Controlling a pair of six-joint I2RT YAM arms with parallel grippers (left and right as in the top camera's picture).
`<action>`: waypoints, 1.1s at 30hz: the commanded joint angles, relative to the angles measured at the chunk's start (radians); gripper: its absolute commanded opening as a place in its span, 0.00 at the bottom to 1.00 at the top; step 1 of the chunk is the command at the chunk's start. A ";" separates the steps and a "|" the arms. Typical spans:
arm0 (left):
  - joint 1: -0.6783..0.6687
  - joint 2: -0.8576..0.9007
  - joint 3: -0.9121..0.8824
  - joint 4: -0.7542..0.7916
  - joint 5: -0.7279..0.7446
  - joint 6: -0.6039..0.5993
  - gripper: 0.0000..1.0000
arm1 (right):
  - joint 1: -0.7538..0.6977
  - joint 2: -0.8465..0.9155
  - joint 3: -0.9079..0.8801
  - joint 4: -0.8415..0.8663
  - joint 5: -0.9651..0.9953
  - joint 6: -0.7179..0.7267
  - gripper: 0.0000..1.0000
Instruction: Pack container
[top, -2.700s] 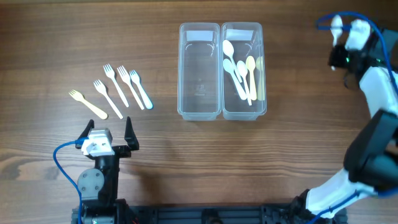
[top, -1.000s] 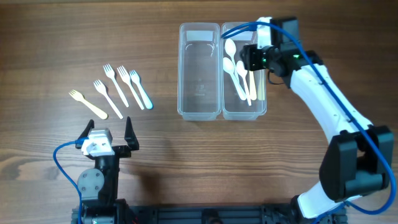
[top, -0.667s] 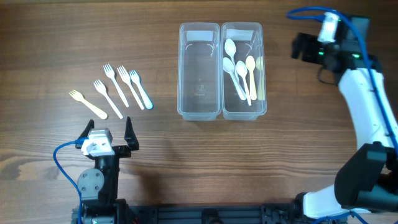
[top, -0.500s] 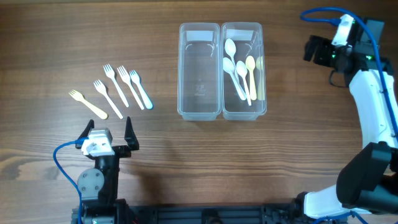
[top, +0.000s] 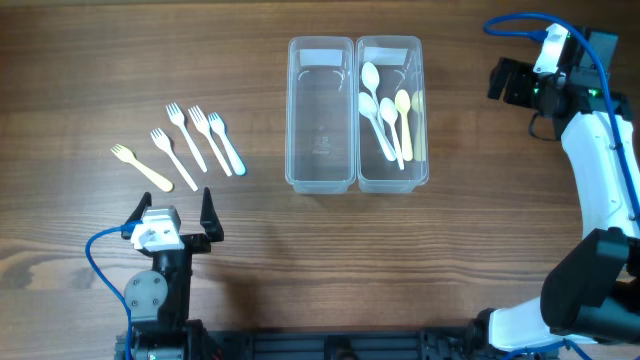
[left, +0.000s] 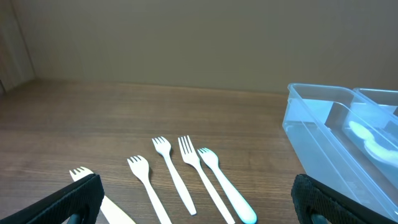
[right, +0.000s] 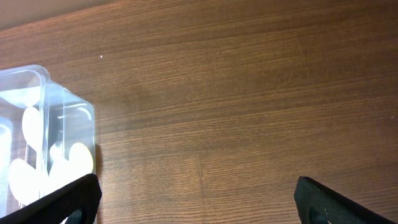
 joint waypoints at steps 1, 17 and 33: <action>-0.006 -0.006 -0.008 0.003 0.009 0.019 1.00 | 0.004 -0.014 0.013 0.000 0.010 -0.010 1.00; -0.006 -0.005 -0.007 0.019 0.183 0.002 1.00 | 0.004 -0.014 0.013 0.000 0.010 -0.010 1.00; -0.006 0.692 0.611 -0.274 0.166 -0.116 1.00 | 0.004 -0.014 0.013 0.000 0.010 -0.009 1.00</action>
